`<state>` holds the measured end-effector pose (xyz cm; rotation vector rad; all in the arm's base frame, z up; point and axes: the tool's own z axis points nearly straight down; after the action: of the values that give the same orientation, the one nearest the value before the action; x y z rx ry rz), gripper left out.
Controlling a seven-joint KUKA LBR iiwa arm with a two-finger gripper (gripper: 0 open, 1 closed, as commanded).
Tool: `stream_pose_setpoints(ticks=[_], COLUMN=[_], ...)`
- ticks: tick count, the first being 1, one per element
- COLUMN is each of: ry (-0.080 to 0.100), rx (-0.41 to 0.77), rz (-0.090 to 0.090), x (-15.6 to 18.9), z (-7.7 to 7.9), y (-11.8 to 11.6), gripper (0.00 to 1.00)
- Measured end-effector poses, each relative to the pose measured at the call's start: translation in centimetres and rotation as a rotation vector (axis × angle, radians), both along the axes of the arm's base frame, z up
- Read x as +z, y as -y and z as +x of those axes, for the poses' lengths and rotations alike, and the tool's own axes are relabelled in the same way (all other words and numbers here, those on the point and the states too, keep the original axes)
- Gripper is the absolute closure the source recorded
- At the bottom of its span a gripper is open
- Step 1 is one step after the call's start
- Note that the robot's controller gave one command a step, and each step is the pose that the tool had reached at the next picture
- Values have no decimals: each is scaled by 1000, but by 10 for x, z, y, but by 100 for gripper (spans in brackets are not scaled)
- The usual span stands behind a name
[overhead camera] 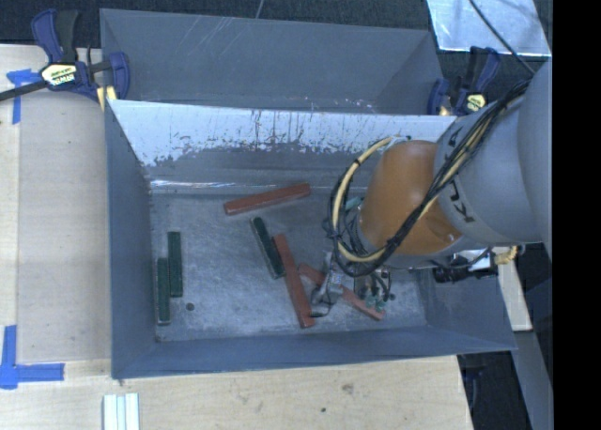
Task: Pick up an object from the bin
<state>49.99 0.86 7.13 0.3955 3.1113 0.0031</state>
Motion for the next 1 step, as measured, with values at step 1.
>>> stream_pose_setpoints(ticks=[1], ry=[-3], rx=[1], rz=[-1], x=[3], z=[-1], y=[0], gripper=[100])
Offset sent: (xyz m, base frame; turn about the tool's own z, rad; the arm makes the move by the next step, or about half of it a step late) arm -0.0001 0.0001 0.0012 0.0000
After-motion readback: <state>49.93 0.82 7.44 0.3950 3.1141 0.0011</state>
